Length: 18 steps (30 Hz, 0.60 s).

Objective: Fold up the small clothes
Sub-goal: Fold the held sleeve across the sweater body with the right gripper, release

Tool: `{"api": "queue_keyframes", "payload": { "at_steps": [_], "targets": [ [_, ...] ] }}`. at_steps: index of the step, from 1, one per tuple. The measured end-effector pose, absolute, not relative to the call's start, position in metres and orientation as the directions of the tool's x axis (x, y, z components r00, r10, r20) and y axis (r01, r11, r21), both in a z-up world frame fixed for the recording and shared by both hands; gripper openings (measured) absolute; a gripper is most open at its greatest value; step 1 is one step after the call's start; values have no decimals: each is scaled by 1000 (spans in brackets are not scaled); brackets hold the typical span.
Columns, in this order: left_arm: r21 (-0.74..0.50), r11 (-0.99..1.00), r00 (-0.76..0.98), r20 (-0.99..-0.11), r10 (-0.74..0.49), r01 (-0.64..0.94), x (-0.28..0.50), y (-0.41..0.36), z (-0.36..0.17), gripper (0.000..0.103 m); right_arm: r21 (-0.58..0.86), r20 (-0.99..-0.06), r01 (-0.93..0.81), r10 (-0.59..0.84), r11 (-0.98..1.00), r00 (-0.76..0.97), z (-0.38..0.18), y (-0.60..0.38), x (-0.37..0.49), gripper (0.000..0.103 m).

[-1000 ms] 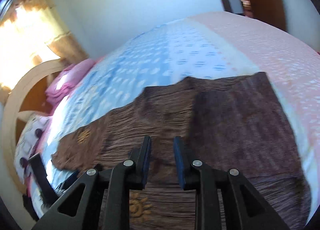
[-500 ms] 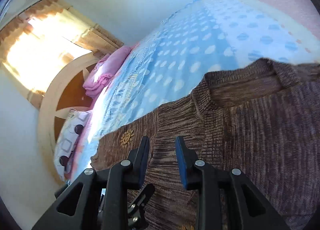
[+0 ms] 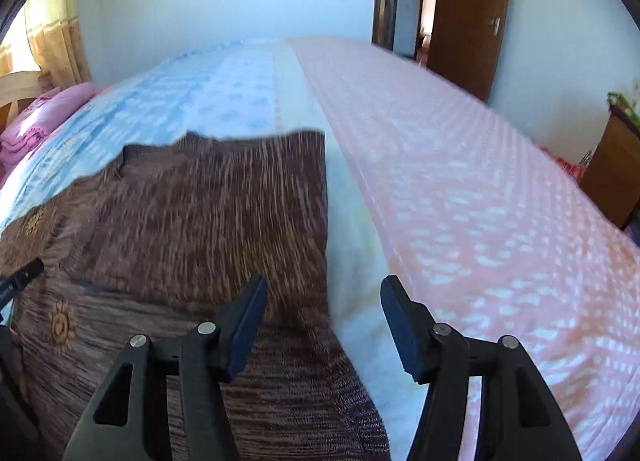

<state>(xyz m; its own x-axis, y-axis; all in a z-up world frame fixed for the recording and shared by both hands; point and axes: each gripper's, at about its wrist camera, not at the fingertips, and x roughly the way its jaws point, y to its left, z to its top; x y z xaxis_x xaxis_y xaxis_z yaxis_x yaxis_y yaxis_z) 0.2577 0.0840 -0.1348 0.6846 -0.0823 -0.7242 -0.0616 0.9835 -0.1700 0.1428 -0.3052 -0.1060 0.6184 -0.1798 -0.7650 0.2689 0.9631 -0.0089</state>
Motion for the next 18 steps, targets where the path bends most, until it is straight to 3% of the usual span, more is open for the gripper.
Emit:
{"api": "queue_keyframes", "payload": {
  "at_steps": [3, 4, 11, 15, 18],
  "targets": [
    [-167, 984, 682, -727, -80, -62, 258, 84, -135, 103, -9, -766, 227, -153, 974, 624, -112, -306, 142, 18],
    [-165, 984, 681, -728, -79, -63, 258, 83, -135, 103, -19, -765, 231, -162, 973, 624, -111, -303, 143, 12],
    [-157, 986, 678, -731, -72, -64, 257, 83, -136, 103, -1, -770, 374, -239, 927, 591, -117, -334, 126, 7],
    [-155, 986, 678, -732, -71, -64, 258, 82, -136, 103, 4, -777, 337, -209, 942, 594, -109, -336, 123, 6],
    [-155, 986, 679, -731, -70, -65, 257, 83, -136, 103, 86, -691, 339, -189, 937, 697, -75, -335, 126, 6]
  ]
}}
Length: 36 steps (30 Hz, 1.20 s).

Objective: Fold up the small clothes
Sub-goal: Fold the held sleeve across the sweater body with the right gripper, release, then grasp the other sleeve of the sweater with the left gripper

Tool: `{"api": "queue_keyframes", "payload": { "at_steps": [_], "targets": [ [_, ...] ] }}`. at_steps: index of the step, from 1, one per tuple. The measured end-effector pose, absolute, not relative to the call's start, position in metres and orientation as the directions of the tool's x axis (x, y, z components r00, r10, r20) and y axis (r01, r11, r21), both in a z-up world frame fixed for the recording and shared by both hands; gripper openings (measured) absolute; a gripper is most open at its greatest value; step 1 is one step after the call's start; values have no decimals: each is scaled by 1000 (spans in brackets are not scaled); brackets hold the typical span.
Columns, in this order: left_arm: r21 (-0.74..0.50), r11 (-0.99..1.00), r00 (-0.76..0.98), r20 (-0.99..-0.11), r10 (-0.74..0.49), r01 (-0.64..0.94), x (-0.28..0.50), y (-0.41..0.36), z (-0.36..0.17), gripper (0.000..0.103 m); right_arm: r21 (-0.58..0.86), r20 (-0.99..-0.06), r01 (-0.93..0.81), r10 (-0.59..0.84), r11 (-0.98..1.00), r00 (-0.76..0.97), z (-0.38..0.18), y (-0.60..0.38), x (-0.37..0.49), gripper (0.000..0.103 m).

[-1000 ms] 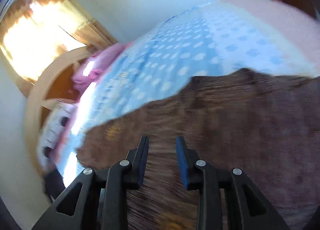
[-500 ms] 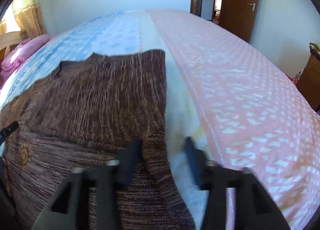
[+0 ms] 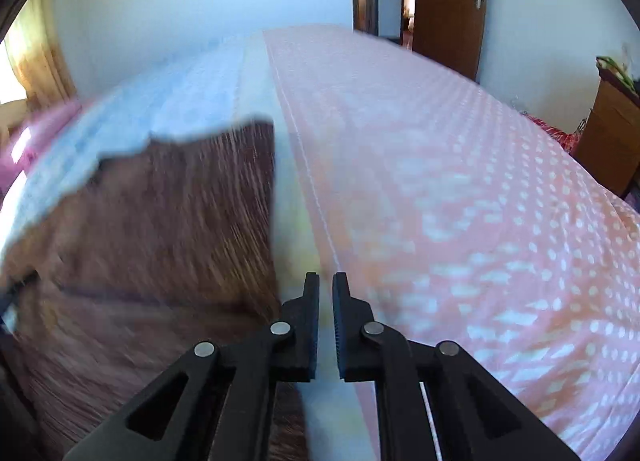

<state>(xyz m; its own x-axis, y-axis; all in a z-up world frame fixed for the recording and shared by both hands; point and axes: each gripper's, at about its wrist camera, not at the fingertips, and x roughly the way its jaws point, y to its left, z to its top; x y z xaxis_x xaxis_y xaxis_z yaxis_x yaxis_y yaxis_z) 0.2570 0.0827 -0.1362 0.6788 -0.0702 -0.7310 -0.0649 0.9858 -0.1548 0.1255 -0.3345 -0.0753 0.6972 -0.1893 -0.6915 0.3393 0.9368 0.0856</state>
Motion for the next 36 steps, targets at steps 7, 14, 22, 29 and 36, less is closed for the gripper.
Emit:
{"api": "queue_keyframes", "payload": {
  "at_steps": [7, 14, 22, 29, 36],
  "targets": [
    [-148, 987, 677, -733, -65, -66, 257, 83, -136, 103, 43, -687, 238, -144, 970, 713, -69, -287, 233, 6],
    [-139, 988, 676, -735, -57, -67, 257, 81, -137, 103, 21, -748, 409, -258, 912, 612, -115, -342, 278, 4],
    [-140, 988, 678, -733, -58, -67, 258, 82, -137, 103, 22, -694, 435, -300, 900, 655, -93, -337, 238, 11],
    [-137, 988, 675, -735, -56, -67, 258, 82, -137, 103, 35, -704, 195, -115, 980, 701, -110, -257, 197, 42],
    [-116, 991, 656, -754, -45, -66, 261, 79, -136, 103, 22, -703, 216, -138, 976, 698, -117, -260, 192, 55]
  ]
}}
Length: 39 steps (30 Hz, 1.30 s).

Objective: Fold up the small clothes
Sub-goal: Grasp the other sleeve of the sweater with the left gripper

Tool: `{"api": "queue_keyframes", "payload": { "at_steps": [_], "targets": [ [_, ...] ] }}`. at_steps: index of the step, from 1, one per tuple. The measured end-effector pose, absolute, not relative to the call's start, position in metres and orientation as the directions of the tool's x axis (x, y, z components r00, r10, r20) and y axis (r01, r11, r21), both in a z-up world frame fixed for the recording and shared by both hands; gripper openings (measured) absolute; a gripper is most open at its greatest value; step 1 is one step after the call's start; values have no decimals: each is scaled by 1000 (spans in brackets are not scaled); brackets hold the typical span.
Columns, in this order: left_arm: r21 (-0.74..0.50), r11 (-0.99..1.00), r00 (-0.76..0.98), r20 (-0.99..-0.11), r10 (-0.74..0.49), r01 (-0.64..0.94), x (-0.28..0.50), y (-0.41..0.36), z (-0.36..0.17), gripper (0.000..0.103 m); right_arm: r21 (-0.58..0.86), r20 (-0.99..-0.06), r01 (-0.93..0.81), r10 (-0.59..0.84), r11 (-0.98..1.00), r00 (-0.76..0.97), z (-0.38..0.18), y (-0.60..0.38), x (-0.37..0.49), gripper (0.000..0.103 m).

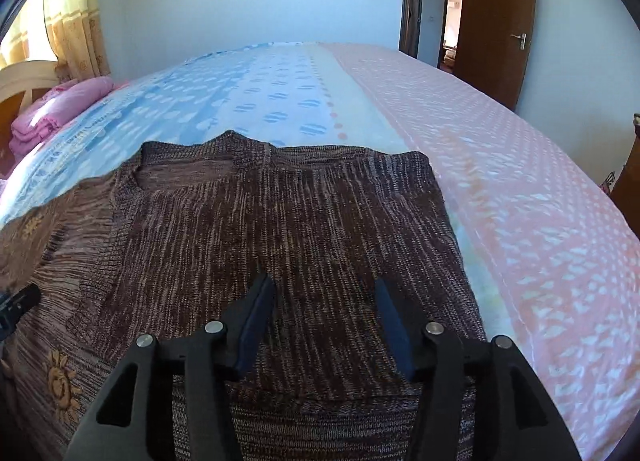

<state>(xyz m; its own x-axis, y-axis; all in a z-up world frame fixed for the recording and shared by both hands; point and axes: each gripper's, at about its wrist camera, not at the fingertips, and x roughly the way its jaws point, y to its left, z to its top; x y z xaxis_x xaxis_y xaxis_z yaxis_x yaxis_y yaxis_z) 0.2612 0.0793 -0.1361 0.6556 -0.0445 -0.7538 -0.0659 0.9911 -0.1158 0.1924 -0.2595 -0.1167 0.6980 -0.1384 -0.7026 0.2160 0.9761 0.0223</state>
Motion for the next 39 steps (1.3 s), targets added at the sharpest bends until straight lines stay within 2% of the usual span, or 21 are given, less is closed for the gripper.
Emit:
{"api": "queue_keyframes", "payload": {
  "at_steps": [4, 6, 11, 14, 15, 17, 19, 20, 28, 33, 36, 38, 39],
  "targets": [
    [-67, 995, 616, -788, -9, -71, 261, 84, -130, 103, 58, -694, 215, -115, 975, 710, -117, -263, 185, 55],
    [-37, 989, 621, -781, 59, -141, 258, 100, -123, 103, 50, -693, 215, -121, 975, 710, -116, -262, 183, 55],
    [-85, 944, 663, -731, 158, -318, 259, 178, -95, 103, 54, -688, 216, -121, 975, 716, -114, -264, 178, 55],
    [-115, 886, 633, -740, 225, -449, 273, 232, -93, 103, 52, -687, 217, -123, 975, 716, -113, -264, 178, 55],
    [-116, 859, 605, -756, 249, -498, 278, 248, -96, 101, 49, -687, 218, -125, 975, 716, -113, -264, 178, 55],
    [-141, 811, 560, -788, 255, -568, 288, 275, -107, 91, 44, -688, 218, -128, 975, 714, -113, -264, 177, 55],
    [-205, 784, 546, -815, 194, -585, 298, 292, -121, 84, 41, -688, 218, -130, 975, 714, -113, -264, 177, 55],
    [-206, 779, 535, -823, 190, -593, 301, 294, -126, 84, 41, -689, 218, -131, 975, 713, -113, -264, 177, 55],
    [-95, 803, 518, -807, 283, -588, 315, 273, -133, 84, 44, -688, 218, -128, 975, 714, -113, -263, 180, 55],
    [-71, 807, 515, -801, 304, -587, 314, 273, -132, 82, 52, -686, 217, -123, 975, 717, -113, -264, 180, 55],
    [-52, 814, 520, -792, 319, -579, 315, 270, -132, 70, 54, -685, 216, -121, 975, 718, -113, -265, 180, 55],
    [-55, 829, 541, -781, 311, -556, 315, 266, -130, 42, 54, -685, 216, -121, 975, 718, -113, -265, 180, 55],
    [-57, 838, 552, -776, 305, -543, 315, 264, -129, 35, 54, -685, 216, -121, 975, 718, -113, -265, 180, 55]
  ]
}}
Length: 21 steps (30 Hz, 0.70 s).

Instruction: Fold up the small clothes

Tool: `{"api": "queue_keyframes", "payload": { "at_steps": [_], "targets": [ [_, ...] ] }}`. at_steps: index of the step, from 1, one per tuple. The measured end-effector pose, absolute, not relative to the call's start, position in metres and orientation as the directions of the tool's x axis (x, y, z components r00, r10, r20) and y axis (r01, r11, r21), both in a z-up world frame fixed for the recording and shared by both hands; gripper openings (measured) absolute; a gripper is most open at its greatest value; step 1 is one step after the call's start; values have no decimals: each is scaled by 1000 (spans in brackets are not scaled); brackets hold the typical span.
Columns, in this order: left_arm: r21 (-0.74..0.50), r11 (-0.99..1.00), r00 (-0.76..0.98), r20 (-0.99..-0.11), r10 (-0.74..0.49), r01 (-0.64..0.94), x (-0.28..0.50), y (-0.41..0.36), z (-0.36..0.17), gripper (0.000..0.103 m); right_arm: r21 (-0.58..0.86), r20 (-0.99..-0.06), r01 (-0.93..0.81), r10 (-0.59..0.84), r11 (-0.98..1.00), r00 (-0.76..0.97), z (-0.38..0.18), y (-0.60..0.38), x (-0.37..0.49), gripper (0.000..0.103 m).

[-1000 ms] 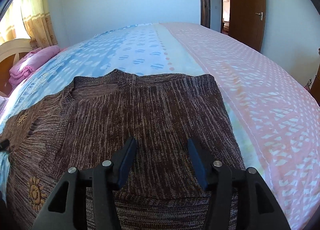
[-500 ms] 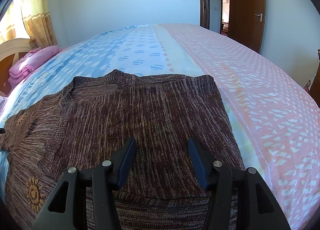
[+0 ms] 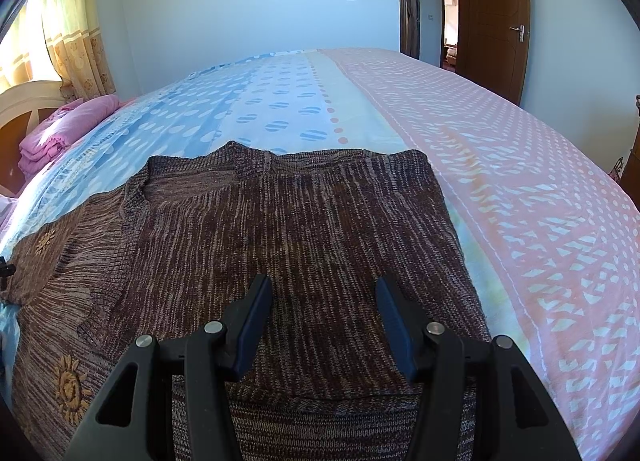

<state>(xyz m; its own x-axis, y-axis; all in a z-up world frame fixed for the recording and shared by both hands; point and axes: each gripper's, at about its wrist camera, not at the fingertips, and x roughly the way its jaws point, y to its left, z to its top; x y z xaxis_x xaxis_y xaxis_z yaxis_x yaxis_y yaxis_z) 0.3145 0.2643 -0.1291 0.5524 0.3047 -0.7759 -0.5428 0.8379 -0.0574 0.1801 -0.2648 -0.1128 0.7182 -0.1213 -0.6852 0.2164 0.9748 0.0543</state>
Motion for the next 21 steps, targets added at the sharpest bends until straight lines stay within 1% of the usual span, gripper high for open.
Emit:
{"api": "queue_keyframes", "payload": {
  "at_steps": [1, 2, 5, 9, 11, 15, 17, 19, 21],
  "targets": [
    [-59, 845, 559, -774, 297, -531, 315, 262, -129, 25, 54, -685, 216, -121, 975, 718, -113, -265, 180, 55],
    [-60, 853, 565, -772, 290, -519, 316, 260, -128, 18, 54, -685, 217, -122, 975, 718, -113, -265, 180, 55],
    [-57, 861, 572, -769, 285, -505, 318, 259, -127, 15, 57, -685, 216, -119, 975, 719, -113, -265, 180, 55],
    [-119, 850, 595, -762, 253, -513, 317, 260, -119, 12, 59, -684, 216, -118, 975, 720, -112, -264, 181, 55],
    [-133, 867, 634, -736, 237, -480, 314, 245, -107, 12, 61, -683, 216, -117, 974, 721, -112, -264, 181, 55],
    [-88, 942, 735, -651, 191, -323, 301, 178, -75, 12, 62, -683, 216, -117, 974, 721, -112, -264, 182, 55],
    [-60, 975, 782, -608, 135, -216, 290, 134, -64, 12, 62, -682, 216, -117, 974, 722, -112, -264, 181, 55],
    [-25, 994, 798, -599, 72, -109, 281, 90, -63, 12, 62, -682, 216, -117, 974, 722, -112, -264, 181, 55],
    [7, 1000, 779, -628, 5, 0, 274, 47, -75, 12, 63, -682, 216, -116, 974, 722, -112, -264, 182, 55]
  ]
}}
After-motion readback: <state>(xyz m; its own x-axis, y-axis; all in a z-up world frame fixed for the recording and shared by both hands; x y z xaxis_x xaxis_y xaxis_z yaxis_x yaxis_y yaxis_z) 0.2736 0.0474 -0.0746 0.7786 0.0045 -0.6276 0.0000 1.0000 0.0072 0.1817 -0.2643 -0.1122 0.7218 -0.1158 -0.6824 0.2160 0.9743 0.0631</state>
